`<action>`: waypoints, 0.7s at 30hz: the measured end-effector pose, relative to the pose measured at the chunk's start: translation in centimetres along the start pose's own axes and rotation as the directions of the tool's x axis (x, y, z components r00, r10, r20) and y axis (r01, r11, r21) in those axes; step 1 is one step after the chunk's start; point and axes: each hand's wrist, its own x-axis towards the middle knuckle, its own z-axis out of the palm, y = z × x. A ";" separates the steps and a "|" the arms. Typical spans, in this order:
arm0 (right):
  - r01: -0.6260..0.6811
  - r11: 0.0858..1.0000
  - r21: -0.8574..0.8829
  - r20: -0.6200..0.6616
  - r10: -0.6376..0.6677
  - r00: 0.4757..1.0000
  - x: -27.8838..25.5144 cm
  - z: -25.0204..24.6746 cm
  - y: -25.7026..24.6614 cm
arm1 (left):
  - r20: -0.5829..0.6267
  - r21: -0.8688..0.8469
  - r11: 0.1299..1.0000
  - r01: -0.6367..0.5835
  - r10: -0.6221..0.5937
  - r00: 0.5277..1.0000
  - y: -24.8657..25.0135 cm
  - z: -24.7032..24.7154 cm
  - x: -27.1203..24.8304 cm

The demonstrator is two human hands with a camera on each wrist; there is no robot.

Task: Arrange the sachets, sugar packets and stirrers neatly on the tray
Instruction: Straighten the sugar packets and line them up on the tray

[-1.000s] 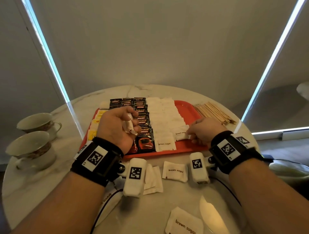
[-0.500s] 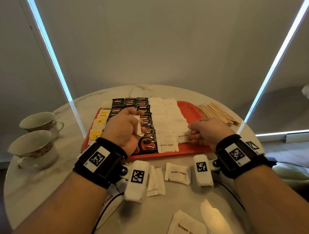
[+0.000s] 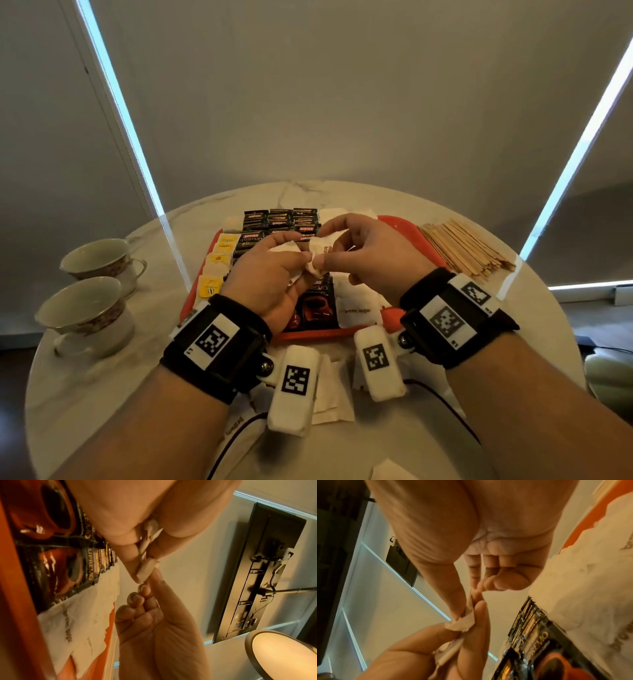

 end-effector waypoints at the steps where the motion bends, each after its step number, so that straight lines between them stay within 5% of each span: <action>1: 0.009 1.000 0.021 -0.001 -0.009 1.000 0.1 0.1 0.2 | -0.001 0.005 1.000 0.000 0.000 1.000 0.0 0.0 0.1; 5: 0.009 0.976 0.218 -0.074 0.008 0.997 0.3 0.3 1.6 | 0.094 0.044 0.998 0.036 -0.040 0.995 -0.1 0.1 -0.2; 11: -0.004 0.879 0.477 -0.101 0.059 0.993 0.2 0.4 2.3 | 0.117 0.376 0.926 -0.017 -0.030 0.993 -0.2 -0.8 0.1; 21: 0.107 0.863 0.494 -0.177 -0.021 0.984 -0.2 1.6 2.3 | 0.161 0.402 0.915 -0.023 -0.046 0.986 0.2 -1.4 0.3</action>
